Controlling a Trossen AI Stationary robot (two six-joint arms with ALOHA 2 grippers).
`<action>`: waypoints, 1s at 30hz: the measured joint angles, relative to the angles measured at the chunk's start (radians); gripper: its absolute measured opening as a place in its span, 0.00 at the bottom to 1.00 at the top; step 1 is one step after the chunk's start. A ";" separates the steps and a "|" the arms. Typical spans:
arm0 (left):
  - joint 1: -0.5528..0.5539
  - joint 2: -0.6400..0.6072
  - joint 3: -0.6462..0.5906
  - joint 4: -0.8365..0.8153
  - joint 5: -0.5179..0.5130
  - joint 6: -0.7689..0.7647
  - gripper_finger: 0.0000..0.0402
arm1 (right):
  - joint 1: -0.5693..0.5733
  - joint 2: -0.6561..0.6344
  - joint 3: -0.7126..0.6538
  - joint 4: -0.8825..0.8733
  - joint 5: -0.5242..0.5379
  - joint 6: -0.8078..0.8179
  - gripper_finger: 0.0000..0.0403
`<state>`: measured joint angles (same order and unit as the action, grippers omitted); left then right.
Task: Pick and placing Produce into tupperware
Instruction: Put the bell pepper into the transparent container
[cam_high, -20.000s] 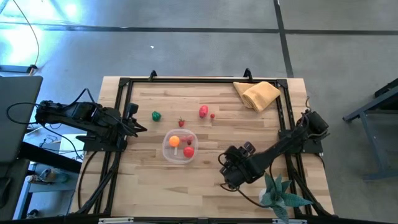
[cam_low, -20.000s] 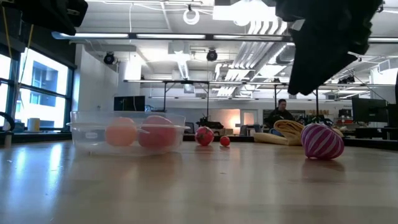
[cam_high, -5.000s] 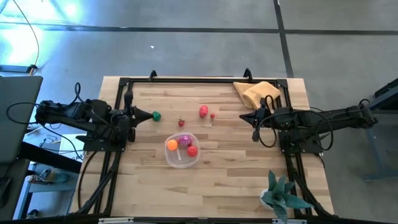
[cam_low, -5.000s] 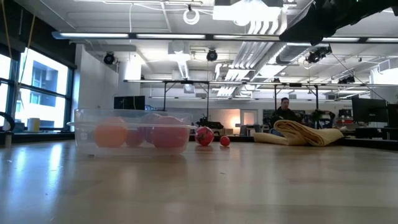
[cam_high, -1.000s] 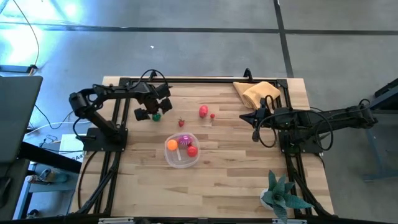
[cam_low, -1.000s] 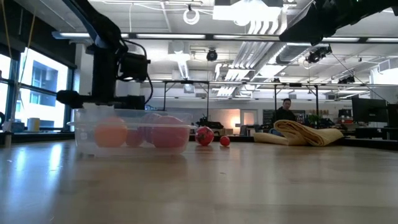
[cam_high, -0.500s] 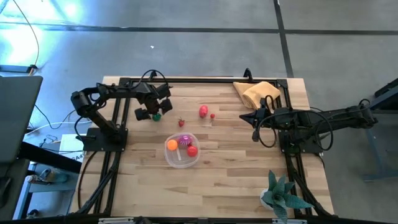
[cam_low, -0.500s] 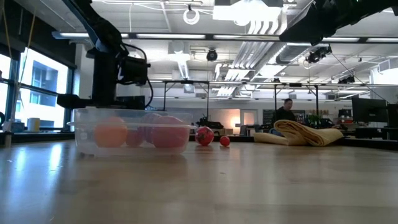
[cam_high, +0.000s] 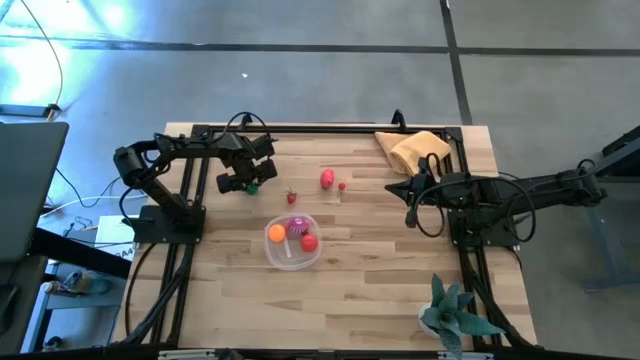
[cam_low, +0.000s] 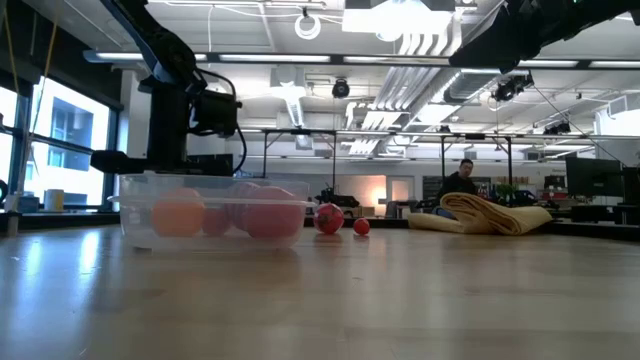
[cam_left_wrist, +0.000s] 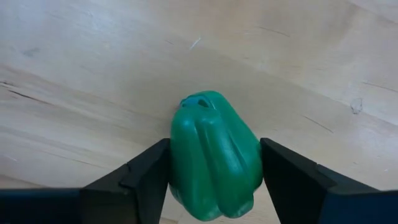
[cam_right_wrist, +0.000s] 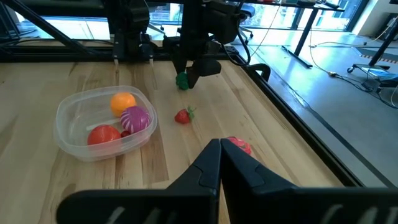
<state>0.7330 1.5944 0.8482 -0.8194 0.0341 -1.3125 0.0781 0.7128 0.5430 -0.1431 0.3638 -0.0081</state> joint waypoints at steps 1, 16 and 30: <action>0.000 0.000 0.000 0.000 0.000 0.000 0.56 | 0.000 0.000 0.000 0.000 0.000 0.000 0.00; 0.000 -0.039 0.012 -0.007 0.021 0.033 0.53 | 0.000 0.000 0.000 0.000 0.000 0.000 0.00; -0.051 -0.086 0.141 -0.147 0.107 0.048 0.53 | 0.000 0.000 0.000 0.000 0.000 0.000 0.00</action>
<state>0.6823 1.5082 0.9892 -0.9668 0.1410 -1.2644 0.0781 0.7128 0.5430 -0.1429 0.3637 -0.0078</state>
